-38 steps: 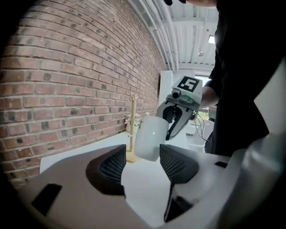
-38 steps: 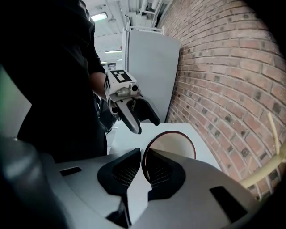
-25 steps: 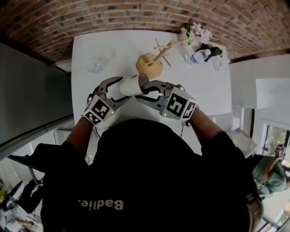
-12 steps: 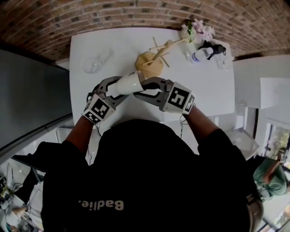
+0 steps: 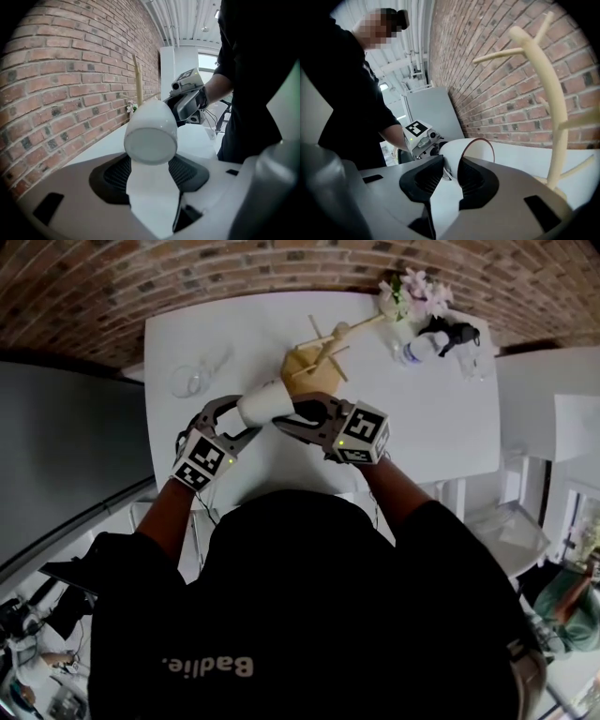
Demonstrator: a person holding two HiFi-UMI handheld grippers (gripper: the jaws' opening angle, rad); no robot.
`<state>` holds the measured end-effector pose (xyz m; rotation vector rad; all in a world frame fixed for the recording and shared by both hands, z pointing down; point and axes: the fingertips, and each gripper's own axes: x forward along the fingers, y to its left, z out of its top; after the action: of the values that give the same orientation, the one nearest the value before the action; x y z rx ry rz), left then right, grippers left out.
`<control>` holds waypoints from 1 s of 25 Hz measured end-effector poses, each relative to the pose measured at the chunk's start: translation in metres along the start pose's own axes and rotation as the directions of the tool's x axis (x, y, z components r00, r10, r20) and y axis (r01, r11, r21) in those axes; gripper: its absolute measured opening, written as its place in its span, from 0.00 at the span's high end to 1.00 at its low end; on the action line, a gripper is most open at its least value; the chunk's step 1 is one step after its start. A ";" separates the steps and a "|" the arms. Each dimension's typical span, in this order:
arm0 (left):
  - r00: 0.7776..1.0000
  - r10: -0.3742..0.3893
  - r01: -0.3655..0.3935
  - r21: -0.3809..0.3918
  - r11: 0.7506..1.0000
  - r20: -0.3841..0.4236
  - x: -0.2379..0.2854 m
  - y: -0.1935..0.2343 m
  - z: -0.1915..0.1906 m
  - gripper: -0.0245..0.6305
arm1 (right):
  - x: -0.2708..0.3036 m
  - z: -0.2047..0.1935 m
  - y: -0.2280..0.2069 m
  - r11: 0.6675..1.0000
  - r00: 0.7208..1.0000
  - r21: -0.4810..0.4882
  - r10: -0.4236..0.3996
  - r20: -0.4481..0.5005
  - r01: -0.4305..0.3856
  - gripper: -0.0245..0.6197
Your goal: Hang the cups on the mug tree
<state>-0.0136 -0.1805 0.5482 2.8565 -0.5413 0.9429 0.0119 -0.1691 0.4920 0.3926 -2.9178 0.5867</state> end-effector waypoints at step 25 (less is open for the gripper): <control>0.976 0.058 -0.059 -0.003 0.998 -0.209 0.059 0.023 -0.002 0.59 | -0.029 -0.046 -0.086 0.891 0.963 0.450 -0.060 0.261 -0.066 0.70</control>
<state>0.0208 -0.2192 0.5842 2.7018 -0.6077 1.2287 0.0678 -0.2207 0.5599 0.5584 -3.0038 1.3284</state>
